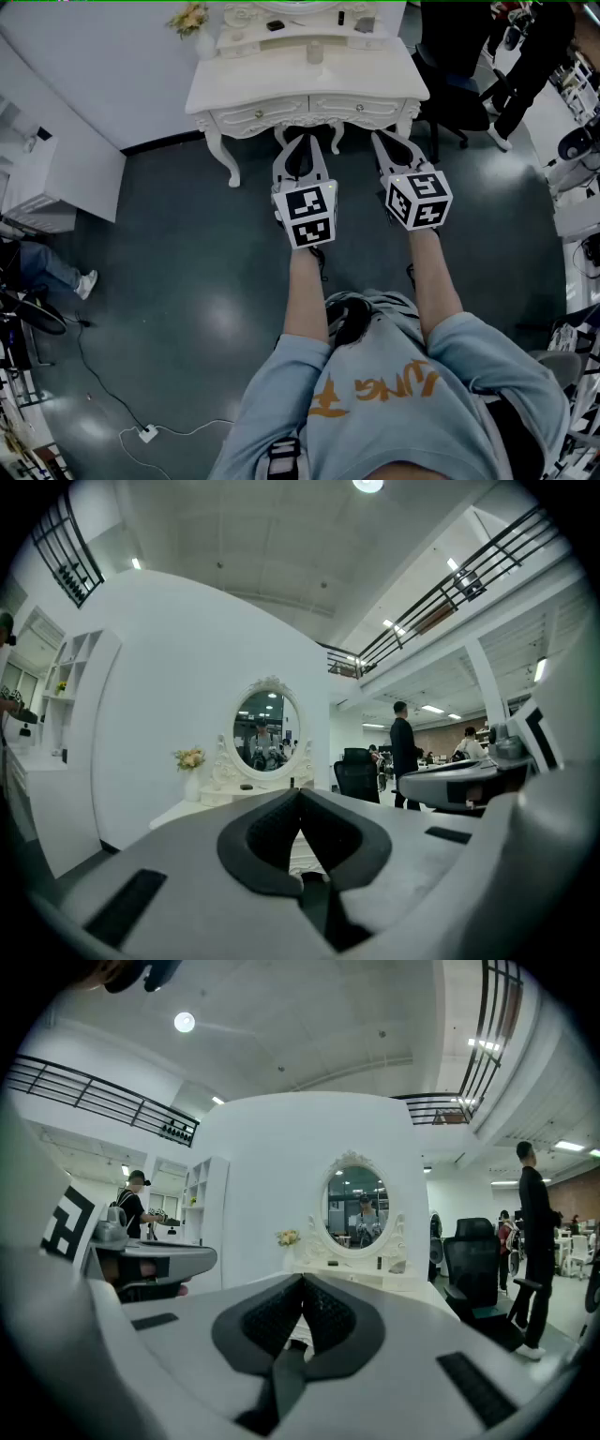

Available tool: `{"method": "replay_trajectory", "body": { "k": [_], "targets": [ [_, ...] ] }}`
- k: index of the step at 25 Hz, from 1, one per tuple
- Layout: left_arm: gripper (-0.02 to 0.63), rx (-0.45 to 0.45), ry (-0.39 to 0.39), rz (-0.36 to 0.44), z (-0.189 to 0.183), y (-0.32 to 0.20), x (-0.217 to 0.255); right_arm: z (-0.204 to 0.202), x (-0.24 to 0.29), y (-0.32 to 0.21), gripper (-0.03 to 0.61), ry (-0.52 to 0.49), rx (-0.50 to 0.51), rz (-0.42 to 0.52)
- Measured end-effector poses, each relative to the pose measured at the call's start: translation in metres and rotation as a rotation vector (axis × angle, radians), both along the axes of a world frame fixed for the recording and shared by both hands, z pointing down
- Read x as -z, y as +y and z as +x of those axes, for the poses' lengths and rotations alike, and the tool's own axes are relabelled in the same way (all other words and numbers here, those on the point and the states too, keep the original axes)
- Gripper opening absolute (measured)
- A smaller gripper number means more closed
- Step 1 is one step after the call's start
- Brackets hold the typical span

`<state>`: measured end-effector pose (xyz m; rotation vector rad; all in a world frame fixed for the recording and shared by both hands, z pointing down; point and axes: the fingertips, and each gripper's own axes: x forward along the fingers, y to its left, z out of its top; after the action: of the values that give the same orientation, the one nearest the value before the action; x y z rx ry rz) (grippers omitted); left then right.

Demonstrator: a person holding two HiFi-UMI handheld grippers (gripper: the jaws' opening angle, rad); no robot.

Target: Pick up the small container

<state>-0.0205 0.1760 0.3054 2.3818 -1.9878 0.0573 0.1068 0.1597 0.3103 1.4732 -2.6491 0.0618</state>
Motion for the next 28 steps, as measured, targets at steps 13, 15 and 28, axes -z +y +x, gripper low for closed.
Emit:
{"method": "replay_trajectory", "body": {
  "k": [13,15,28],
  "targets": [
    [0.021,-0.027,0.017,-0.015,-0.009,0.000,-0.008,-0.011,-0.002,0.003,0.028,-0.029,-0.007,-0.009],
    [0.021,-0.024,0.024,-0.016,-0.013,-0.003,-0.009,-0.012,-0.005,0.003,0.028,-0.023,-0.007,-0.009],
    [0.021,-0.036,0.077,0.009,-0.022,-0.004,-0.002,-0.008,0.010,0.003,0.028,0.002,-0.029,0.019]
  ]
}}
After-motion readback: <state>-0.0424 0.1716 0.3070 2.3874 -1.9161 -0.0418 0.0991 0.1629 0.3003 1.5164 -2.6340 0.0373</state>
